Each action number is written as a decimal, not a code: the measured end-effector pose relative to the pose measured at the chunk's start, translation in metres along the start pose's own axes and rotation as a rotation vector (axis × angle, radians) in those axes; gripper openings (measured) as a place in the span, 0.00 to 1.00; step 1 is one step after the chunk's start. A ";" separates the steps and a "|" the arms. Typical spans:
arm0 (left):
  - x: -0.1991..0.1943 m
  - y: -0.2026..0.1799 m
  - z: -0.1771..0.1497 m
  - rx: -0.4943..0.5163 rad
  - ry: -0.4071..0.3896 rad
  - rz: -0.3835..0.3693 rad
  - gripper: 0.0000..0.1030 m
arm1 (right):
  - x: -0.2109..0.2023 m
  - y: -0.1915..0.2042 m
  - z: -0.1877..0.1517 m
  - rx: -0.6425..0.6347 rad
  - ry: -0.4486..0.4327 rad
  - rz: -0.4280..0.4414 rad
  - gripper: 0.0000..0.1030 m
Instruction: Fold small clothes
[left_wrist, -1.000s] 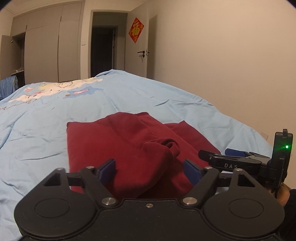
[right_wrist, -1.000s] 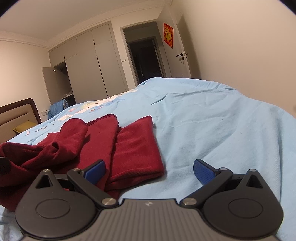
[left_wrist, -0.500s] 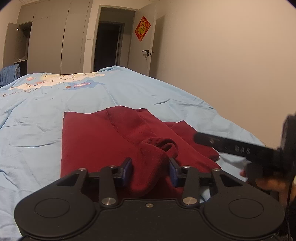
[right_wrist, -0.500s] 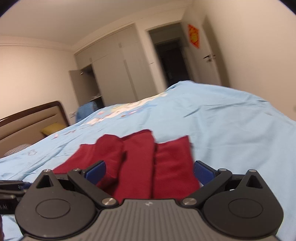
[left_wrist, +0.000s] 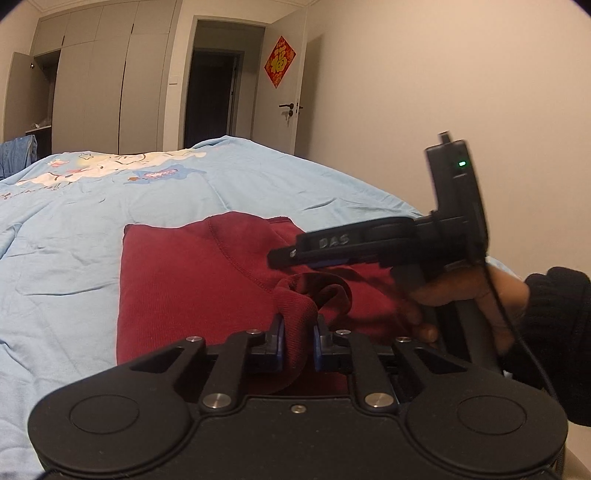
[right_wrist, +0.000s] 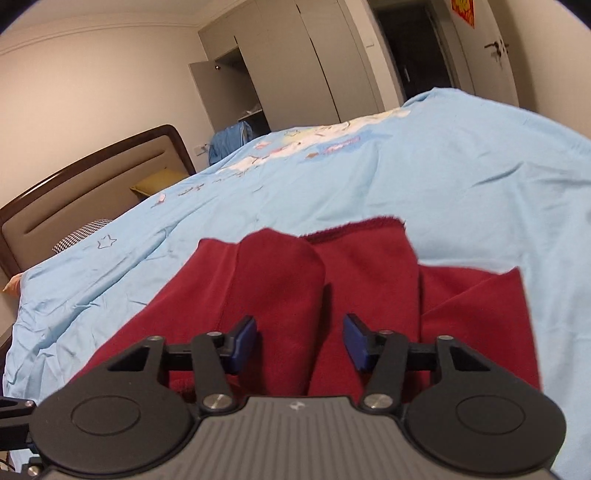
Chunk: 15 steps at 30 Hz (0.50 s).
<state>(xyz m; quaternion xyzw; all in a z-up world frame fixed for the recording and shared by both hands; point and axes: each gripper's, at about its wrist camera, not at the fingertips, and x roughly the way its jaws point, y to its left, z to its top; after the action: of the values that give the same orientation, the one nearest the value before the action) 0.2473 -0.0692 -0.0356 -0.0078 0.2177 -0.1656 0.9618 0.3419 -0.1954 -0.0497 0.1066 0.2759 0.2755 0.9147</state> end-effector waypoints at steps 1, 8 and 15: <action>0.000 0.000 -0.001 0.004 -0.001 0.001 0.14 | 0.000 -0.001 -0.002 0.007 -0.002 0.006 0.44; 0.002 -0.003 0.000 0.003 -0.018 0.004 0.11 | -0.013 -0.001 -0.004 -0.009 -0.086 -0.003 0.08; 0.009 -0.017 0.012 0.042 -0.031 -0.023 0.10 | -0.034 -0.004 0.007 -0.039 -0.180 -0.036 0.07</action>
<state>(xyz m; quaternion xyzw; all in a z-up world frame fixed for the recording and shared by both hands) 0.2545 -0.0887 -0.0270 0.0076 0.1989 -0.1808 0.9632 0.3242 -0.2185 -0.0299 0.1078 0.1890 0.2537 0.9425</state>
